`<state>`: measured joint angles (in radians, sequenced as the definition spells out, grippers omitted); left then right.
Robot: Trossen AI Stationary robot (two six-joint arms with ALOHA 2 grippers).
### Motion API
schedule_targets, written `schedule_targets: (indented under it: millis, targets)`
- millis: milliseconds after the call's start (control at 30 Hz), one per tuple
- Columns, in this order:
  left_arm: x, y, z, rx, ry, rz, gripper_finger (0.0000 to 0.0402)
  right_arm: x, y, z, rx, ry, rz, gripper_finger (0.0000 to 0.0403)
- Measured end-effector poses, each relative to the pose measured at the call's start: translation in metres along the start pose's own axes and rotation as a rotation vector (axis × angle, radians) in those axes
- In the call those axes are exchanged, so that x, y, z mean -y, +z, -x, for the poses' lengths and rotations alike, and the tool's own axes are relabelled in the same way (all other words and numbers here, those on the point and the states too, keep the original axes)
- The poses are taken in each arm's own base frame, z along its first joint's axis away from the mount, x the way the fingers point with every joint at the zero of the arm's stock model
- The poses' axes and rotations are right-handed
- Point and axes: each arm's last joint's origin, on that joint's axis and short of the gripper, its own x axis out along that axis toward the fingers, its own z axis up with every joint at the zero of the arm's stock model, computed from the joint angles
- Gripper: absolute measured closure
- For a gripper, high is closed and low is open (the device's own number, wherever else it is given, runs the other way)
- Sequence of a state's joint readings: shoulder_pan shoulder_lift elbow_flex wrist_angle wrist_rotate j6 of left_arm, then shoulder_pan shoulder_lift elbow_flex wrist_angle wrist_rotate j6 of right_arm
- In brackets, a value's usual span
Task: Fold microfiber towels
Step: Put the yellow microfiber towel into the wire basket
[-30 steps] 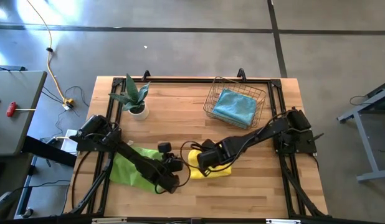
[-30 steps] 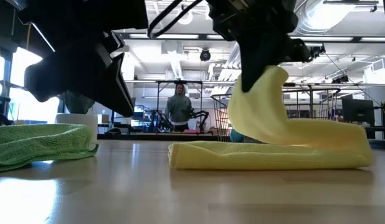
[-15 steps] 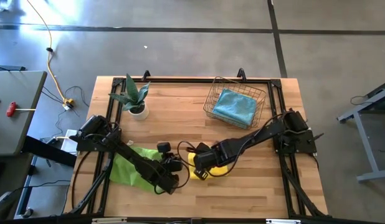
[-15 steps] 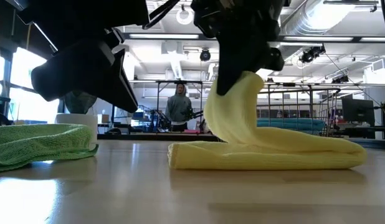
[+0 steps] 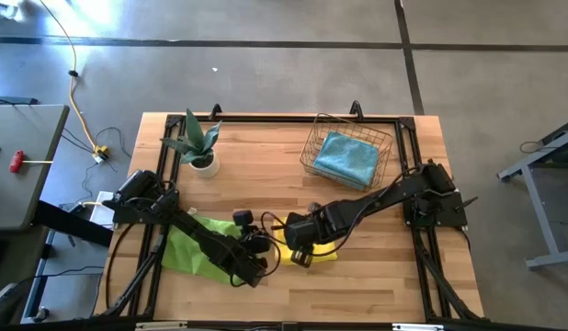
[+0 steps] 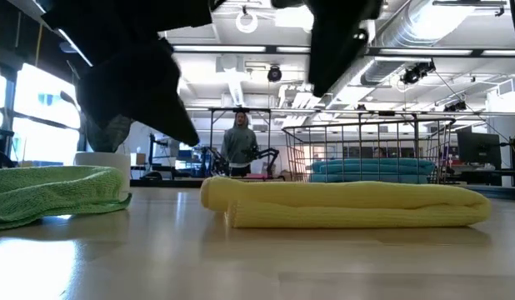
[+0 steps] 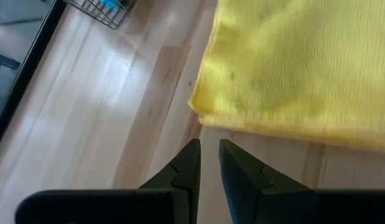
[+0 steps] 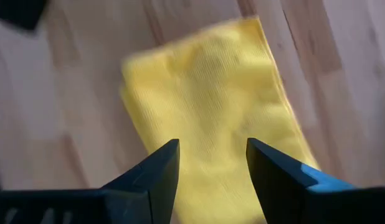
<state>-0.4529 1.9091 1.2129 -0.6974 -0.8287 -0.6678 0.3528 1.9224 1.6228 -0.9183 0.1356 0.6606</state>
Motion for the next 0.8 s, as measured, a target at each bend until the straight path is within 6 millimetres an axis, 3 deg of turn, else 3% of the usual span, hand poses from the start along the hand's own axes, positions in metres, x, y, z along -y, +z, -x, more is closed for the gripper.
schedule_targets:
  millis: [100,333,467,600,800]
  targets:
    - [0.001,0.003,-0.001,0.014,-0.017,0.060,0.0351,-0.003,-0.012,0.006,-0.042,-0.085,0.082,0.0223]
    - [0.004,0.004,-0.003,-0.035,-0.114,-0.023,0.0351,-0.013,-0.045,0.016,-0.056,-0.338,0.233,0.0222]
    - [0.004,0.005,-0.010,-0.190,-0.346,-0.052,0.0351,-0.010,-0.056,0.028,-0.060,-0.444,0.298,0.0222]
    - [0.002,0.009,-0.017,-0.289,-0.517,-0.015,0.0351,0.008,-0.069,0.030,-0.062,-0.583,0.334,0.0222]
    - [-0.016,0.017,-0.026,-0.364,-0.564,0.032,0.0351,0.052,-0.106,0.018,-0.066,-0.639,0.191,0.0222]
